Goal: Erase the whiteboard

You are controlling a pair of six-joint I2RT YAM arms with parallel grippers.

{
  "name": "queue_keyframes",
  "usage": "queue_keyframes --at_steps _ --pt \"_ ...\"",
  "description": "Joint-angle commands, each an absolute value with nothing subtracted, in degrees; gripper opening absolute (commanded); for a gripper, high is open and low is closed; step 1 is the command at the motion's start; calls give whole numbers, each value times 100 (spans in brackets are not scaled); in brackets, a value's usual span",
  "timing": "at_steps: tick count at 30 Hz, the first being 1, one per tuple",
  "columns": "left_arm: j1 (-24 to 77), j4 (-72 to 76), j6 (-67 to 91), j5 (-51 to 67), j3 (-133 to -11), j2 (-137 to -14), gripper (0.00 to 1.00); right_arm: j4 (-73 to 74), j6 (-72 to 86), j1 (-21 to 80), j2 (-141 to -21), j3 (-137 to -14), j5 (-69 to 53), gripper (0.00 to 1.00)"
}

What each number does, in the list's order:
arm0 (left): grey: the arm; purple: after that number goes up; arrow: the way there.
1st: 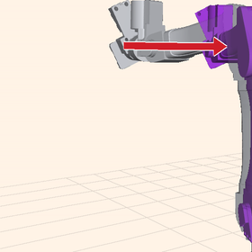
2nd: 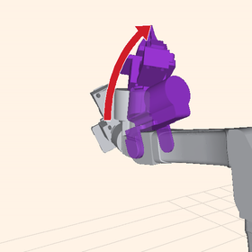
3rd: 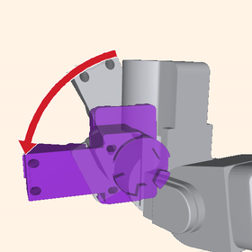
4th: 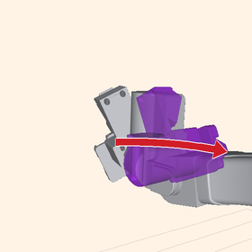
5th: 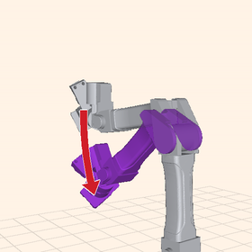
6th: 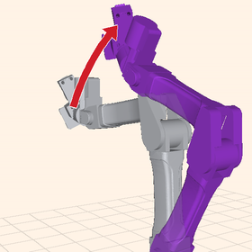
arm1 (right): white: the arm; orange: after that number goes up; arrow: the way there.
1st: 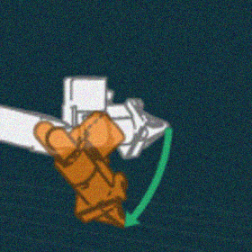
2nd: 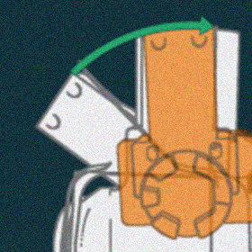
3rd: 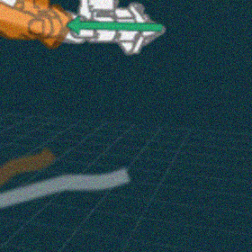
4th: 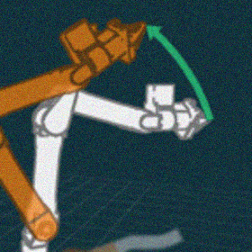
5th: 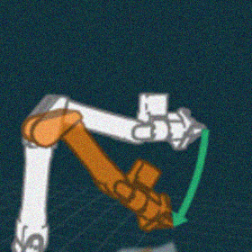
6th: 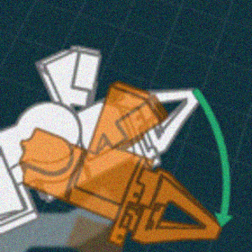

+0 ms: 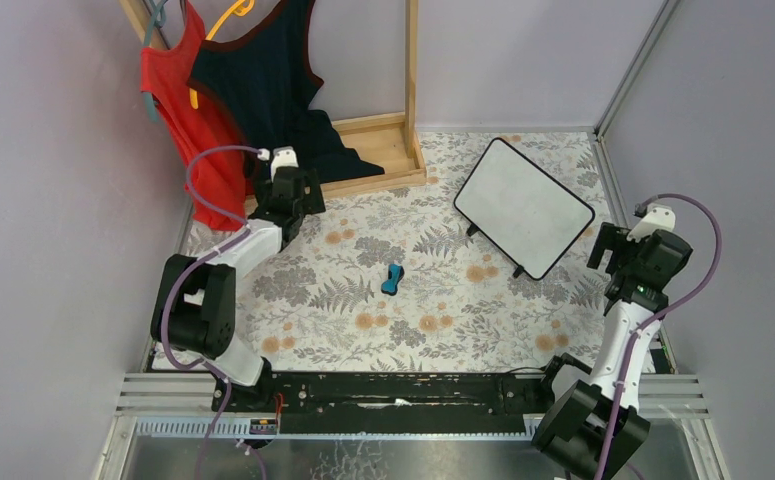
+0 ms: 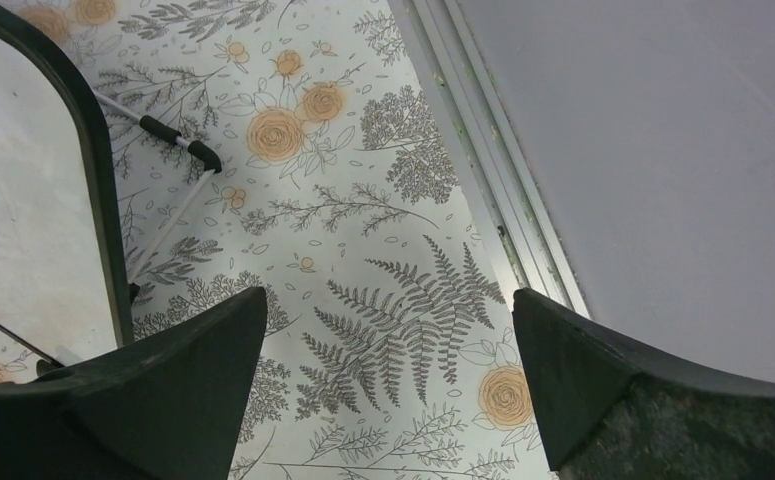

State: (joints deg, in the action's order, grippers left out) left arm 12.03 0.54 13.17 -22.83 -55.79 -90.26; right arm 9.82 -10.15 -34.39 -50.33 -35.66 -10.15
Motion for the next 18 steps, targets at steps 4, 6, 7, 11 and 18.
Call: queue_keyframes --at_steps 4,6,7,11,18 --pt "1010 1263 958 -1733 -4937 -8853 100 586 -1149 -3423 -4896 -3345 -1103 99" --pt "965 1242 966 -1657 -4944 -8895 100 574 -1165 -3428 -4896 -3278 -1131 99" --pt "951 1212 973 -1640 -4959 -8918 100 567 -1159 -3428 -4901 -3266 -1152 99" --pt "955 1109 990 -1600 -5053 -9001 100 589 -1183 -3425 -4897 -3271 -1282 99" --pt "949 1117 989 -1553 -5052 -9005 100 601 -1228 -3426 -4966 -3265 -1538 99"
